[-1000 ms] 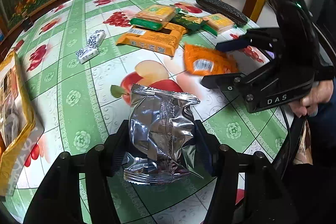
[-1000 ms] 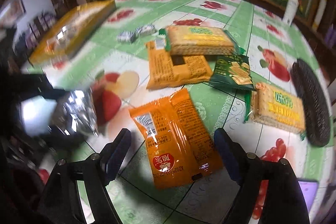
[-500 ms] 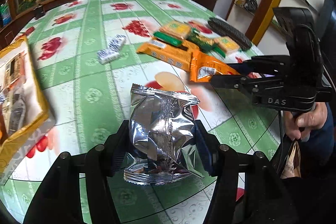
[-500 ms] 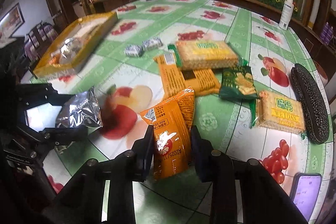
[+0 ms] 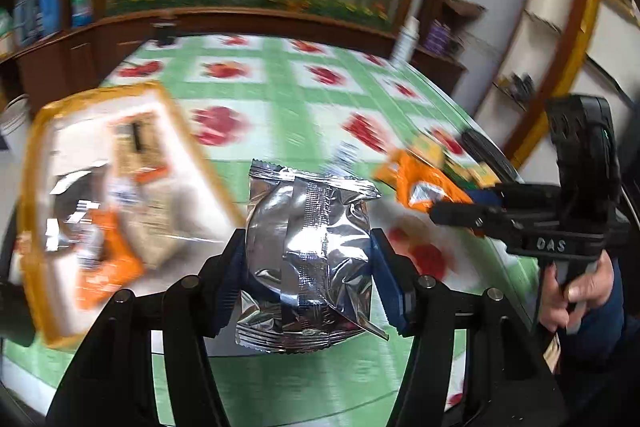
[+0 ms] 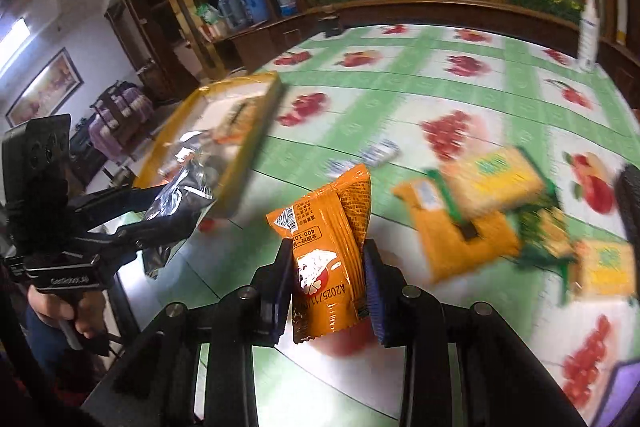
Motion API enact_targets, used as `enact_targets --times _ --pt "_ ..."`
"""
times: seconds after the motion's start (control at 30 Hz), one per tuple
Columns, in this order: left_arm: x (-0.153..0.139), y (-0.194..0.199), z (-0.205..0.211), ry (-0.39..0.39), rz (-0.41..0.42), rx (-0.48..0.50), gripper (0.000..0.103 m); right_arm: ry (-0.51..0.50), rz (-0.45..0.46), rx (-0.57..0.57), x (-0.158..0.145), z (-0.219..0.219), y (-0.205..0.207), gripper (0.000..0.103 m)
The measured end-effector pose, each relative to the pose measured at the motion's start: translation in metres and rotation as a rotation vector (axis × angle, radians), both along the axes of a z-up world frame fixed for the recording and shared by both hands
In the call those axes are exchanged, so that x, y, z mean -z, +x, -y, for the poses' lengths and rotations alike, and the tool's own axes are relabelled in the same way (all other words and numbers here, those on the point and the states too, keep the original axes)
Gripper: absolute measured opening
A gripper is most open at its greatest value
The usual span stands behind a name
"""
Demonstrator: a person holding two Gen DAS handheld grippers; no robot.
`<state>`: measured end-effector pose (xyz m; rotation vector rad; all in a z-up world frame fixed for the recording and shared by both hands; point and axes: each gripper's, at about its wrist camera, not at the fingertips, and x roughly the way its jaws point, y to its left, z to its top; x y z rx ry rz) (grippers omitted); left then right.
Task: Organize snacks
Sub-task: 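Lower the foil bag into the tray with left tool while right tool drops the orange packets there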
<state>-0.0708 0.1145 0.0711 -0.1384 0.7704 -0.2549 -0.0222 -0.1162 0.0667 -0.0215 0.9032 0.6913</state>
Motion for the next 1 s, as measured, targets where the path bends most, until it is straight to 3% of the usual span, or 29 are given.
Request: enact_targets --times 0.23,0.43,0.57,0.77,0.93,1.0 --pt "0.002 0.012 -0.074 0.038 0.008 -0.208 0.058 0.036 -0.041 -0.086 -0.009 -0.085 0.019 0.033" --pt "0.026 0.027 -0.117 0.017 -0.040 -0.348 0.058 0.061 -0.082 -0.132 -0.001 -0.159 0.035 0.033" --pt "0.036 0.026 -0.126 0.005 -0.053 -0.378 0.058 0.071 -0.095 -0.119 0.011 -0.193 0.048 0.033" --pt "0.040 0.023 -0.123 0.024 -0.052 -0.382 0.058 0.111 -0.136 -0.084 0.029 -0.211 0.064 0.034" --pt "0.037 0.023 -0.120 0.029 -0.050 -0.385 0.059 0.120 -0.108 -0.106 0.028 -0.211 0.062 0.051" --pt "0.036 0.021 -0.118 0.031 -0.044 -0.386 0.059 0.130 -0.100 -0.119 0.025 -0.209 0.060 0.053"
